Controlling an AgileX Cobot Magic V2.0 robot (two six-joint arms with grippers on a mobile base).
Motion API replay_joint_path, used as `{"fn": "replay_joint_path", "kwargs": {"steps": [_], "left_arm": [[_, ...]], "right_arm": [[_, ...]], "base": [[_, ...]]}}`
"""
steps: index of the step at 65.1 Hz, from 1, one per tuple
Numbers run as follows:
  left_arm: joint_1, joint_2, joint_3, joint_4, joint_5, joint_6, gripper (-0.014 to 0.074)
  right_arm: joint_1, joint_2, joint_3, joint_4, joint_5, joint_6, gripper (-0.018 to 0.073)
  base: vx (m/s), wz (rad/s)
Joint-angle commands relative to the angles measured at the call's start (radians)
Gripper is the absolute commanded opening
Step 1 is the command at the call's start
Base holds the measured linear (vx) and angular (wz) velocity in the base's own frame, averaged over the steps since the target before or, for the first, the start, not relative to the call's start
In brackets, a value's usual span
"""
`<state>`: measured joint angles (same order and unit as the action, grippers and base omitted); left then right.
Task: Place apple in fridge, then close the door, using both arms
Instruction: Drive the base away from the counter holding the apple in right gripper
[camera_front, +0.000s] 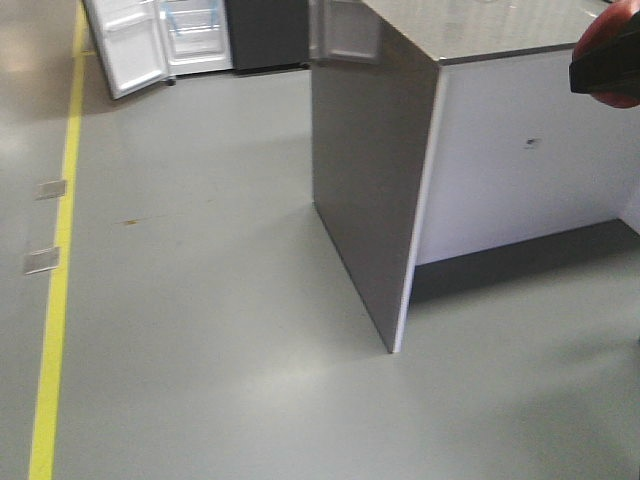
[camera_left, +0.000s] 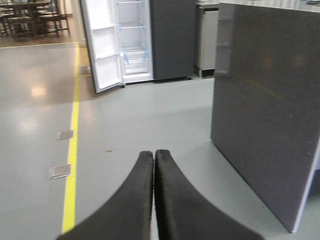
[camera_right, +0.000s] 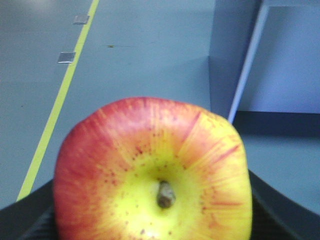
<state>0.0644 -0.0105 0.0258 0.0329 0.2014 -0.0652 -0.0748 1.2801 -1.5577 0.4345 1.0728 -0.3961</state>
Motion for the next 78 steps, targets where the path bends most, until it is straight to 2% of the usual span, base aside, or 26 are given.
{"fn": "replay_joint_path", "kwargs": {"steps": [1, 55, 78], "left_arm": [[-0.006, -0.014, 0.028, -0.002, -0.067, -0.003, -0.0006], [-0.006, -0.014, 0.028, -0.002, -0.067, -0.003, -0.0006], [-0.006, -0.014, 0.028, -0.002, -0.067, -0.003, -0.0006]], "right_arm": [[-0.003, -0.028, -0.031, 0.03, -0.067, -0.007, -0.001], [-0.003, -0.028, -0.031, 0.03, -0.068, -0.007, -0.0007], [-0.003, -0.028, -0.031, 0.03, -0.068, -0.007, -0.0007]], "base": [[0.07, 0.39], [0.1, 0.43], [0.14, 0.23]]}}
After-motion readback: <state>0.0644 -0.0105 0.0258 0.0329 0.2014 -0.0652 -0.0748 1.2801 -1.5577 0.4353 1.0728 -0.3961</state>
